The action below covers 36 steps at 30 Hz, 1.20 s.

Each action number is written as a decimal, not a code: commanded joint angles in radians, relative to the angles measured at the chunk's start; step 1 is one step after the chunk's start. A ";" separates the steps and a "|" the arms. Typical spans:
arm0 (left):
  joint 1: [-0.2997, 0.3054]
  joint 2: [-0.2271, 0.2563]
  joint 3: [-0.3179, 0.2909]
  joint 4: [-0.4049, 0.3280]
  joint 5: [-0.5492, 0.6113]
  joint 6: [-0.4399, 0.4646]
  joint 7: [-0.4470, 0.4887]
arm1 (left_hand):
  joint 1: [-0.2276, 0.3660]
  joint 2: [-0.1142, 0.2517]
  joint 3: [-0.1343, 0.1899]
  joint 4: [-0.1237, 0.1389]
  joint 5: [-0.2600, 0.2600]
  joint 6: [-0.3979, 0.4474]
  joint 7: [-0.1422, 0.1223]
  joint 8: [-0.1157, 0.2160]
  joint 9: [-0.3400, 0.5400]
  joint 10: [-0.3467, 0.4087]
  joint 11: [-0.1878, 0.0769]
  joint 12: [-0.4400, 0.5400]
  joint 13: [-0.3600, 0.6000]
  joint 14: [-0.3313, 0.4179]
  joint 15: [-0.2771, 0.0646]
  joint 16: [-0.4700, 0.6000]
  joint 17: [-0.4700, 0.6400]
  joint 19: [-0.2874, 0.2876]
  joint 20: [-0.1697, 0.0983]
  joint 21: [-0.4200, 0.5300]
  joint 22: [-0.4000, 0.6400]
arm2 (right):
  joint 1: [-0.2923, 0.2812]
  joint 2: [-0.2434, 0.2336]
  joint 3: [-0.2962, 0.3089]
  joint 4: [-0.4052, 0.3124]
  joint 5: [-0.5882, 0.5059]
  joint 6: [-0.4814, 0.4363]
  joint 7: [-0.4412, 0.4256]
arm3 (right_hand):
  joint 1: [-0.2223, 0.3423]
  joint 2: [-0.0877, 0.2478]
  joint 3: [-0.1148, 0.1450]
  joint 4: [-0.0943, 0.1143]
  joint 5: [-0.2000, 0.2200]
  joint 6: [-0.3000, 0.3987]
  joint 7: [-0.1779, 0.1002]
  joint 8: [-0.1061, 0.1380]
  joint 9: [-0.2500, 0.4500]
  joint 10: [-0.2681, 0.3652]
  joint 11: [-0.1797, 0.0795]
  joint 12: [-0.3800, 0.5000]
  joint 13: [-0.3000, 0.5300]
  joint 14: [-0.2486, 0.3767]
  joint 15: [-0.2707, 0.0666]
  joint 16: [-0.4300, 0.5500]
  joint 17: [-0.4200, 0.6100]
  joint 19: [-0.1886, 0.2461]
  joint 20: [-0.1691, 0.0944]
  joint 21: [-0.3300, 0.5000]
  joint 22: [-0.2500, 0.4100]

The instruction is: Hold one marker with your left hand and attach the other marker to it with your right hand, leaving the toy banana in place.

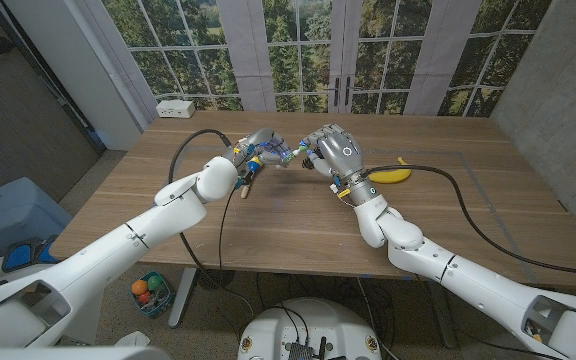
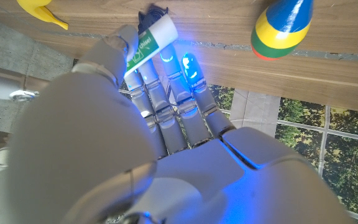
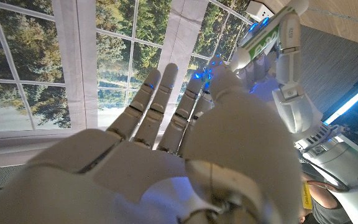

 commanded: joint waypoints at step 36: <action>0.048 -0.085 -0.064 0.090 -0.214 -0.127 0.081 | 0.004 0.012 0.098 0.093 0.010 0.022 -0.012 -0.011 0.010 0.123 -0.116 -0.002 0.013 0.146 -0.187 -0.015 0.016 -0.002 -0.090 0.010 0.003 | -0.049 0.006 0.051 -0.102 0.158 -0.004 0.137 | -0.235 -0.033 -0.053 0.056 0.006 -0.531 -0.017 -0.257 -0.010 -0.334 0.047 -0.230 -0.038 -0.072 -0.138 -0.096 0.020 -0.034 0.069 0.051 -0.006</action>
